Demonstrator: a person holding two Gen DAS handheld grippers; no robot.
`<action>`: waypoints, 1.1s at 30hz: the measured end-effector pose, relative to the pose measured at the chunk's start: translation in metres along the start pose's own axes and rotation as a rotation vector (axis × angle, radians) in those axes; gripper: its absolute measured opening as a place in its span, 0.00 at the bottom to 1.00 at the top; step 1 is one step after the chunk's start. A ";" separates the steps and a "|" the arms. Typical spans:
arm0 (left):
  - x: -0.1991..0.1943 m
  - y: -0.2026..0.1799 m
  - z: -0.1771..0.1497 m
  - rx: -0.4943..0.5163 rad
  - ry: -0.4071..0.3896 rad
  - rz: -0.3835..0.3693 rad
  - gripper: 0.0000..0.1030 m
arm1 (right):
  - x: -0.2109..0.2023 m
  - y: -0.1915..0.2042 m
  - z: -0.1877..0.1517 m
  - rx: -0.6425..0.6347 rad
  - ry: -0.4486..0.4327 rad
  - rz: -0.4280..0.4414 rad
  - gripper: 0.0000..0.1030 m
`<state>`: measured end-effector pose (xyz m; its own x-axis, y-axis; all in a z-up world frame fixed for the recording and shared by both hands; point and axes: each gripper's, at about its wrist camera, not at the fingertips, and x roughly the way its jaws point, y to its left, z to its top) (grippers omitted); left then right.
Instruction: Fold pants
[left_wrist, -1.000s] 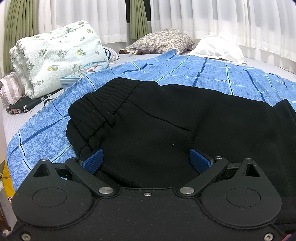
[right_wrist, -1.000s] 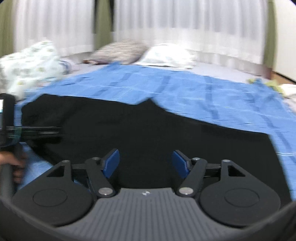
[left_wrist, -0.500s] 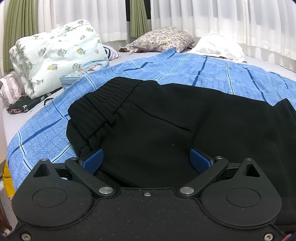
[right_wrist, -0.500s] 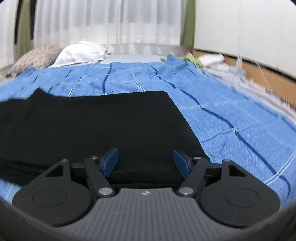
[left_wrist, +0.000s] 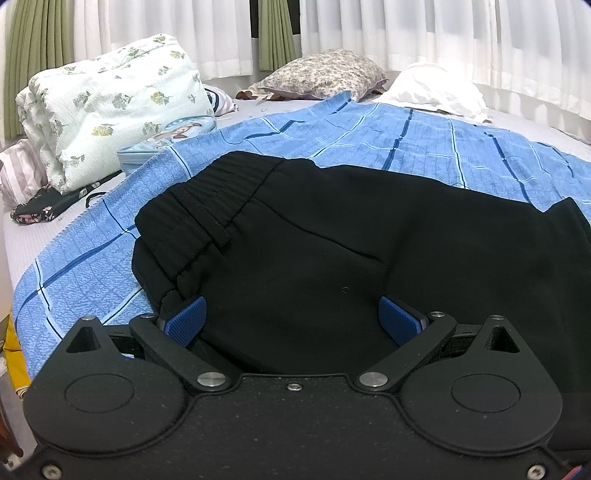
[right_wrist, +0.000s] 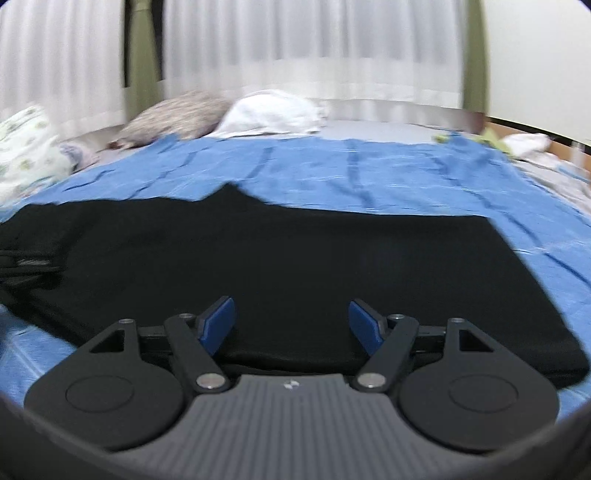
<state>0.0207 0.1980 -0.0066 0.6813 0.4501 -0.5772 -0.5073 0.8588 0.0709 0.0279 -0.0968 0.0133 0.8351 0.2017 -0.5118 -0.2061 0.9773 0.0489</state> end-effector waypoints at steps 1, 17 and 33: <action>0.000 -0.001 0.000 0.001 0.000 0.002 0.98 | 0.004 0.008 0.002 -0.011 0.004 0.016 0.78; -0.045 0.012 0.005 -0.012 -0.089 -0.082 0.97 | 0.021 0.052 -0.009 -0.123 0.049 0.050 0.87; -0.010 0.108 0.007 -0.470 0.030 -0.140 0.97 | 0.022 0.051 -0.009 -0.128 0.046 0.053 0.90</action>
<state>-0.0375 0.2883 0.0123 0.7481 0.3251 -0.5786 -0.5999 0.7041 -0.3800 0.0312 -0.0431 -0.0036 0.7979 0.2466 -0.5500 -0.3151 0.9485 -0.0319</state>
